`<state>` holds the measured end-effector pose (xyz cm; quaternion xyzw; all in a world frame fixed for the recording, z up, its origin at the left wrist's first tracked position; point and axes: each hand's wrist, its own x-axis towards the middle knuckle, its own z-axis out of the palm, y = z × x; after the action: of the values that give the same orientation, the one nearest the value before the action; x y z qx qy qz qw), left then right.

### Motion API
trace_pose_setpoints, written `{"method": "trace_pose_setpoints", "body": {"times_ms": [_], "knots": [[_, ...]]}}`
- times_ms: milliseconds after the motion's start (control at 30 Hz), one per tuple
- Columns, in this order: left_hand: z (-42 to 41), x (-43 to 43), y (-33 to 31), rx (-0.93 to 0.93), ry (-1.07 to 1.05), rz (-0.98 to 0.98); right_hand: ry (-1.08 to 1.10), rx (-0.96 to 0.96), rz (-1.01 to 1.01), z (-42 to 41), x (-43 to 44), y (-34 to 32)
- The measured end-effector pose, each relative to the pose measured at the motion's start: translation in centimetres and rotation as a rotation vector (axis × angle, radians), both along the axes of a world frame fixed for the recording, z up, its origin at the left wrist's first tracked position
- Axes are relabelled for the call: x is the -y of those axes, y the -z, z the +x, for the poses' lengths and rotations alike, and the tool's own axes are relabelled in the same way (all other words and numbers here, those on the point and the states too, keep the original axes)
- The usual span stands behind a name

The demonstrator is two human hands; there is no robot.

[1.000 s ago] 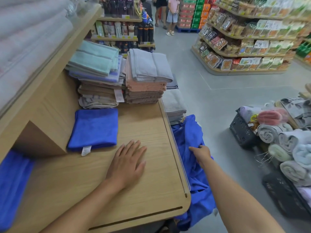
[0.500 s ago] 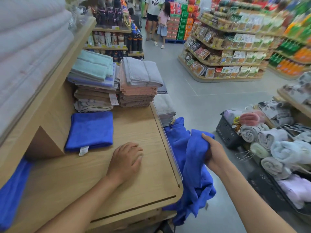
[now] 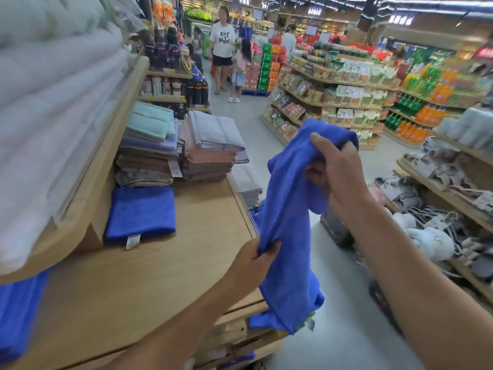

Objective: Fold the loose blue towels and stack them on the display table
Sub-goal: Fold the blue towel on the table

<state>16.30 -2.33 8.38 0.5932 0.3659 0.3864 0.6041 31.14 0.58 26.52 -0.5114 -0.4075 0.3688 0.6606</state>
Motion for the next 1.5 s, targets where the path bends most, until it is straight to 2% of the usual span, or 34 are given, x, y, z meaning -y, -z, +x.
{"method": "trace_pose_setpoints", "body": {"times_ms": [100, 200, 300, 367, 433, 467, 533, 633, 700, 833, 867, 933, 1000, 1100, 1167, 1333, 1500], "knots": [[-3.4, 0.4, -2.0, 0.149, -0.013, -0.107, 0.049, 0.222, 0.044, -2.1, -2.9, -3.1], [-7.3, 1.0, -2.6, 0.278, -0.028, -0.304, 0.039, 0.500, 0.067, -4.9, -8.0, -3.9], [-10.8, 1.5, -1.8, 0.396, -0.106, -0.534, -0.046, 0.832, -0.083, -8.6, -12.9, -1.4], [-12.5, 1.9, 0.0, 0.425, -0.242, -0.706, -0.185, 0.884, -0.264, -11.3, -14.7, 2.2], [-14.3, 2.6, 1.9, 0.371, -0.336, -0.827, -0.365, 0.804, -0.453, -13.5, -14.6, 6.8], [-15.3, 3.2, 3.0, 0.302, -0.354, -0.831, -0.452, 0.821, -0.527, -14.2, -14.3, 9.4], [-16.9, 4.3, 4.6, 0.150, -0.342, -0.774, -0.630, 1.009, -0.633, -15.0, -12.9, 14.2], [-18.4, 5.1, 5.9, 0.030, -0.322, -0.687, -0.762, 1.221, -0.662, -15.1, -10.8, 19.3], [-18.5, 5.2, 6.2, -0.048, -0.306, -0.668, -0.723, 1.270, -0.605, -14.7, -9.3, 20.6], [-17.6, 5.0, 6.5, -0.193, -0.262, -0.628, -0.501, 1.252, -0.514, -11.8, -5.6, 21.4], [-17.4, 5.0, 6.5, -0.178, -0.246, -0.635, -0.489, 1.282, -0.549, -10.6, -4.6, 21.7], [-17.2, 5.3, 6.6, -0.069, -0.230, -0.675, -0.600, 1.327, -0.691, -8.7, -2.0, 22.3], [-17.4, 5.6, 6.7, 0.136, -0.179, -0.775, -0.727, 1.224, -0.810, -7.4, 0.5, 23.1], [-17.4, 5.8, 6.3, 0.498, -0.057, -0.976, -0.768, 0.751, -0.874, -6.9, 3.5, 24.4], [-17.0, 5.7, 5.7, 0.644, -0.012, -0.993, -0.786, 0.476, -0.890, -7.2, 4.7, 24.9], [-16.1, 5.1, 3.5, 0.705, 0.002, -0.985, -0.807, -0.133, -0.810, -10.2, 6.9, 24.9], [-16.7, 4.4, 2.5, 0.820, -0.020, -0.973, -0.730, -0.285, -0.850, -13.8, 8.0, 24.3]]}}
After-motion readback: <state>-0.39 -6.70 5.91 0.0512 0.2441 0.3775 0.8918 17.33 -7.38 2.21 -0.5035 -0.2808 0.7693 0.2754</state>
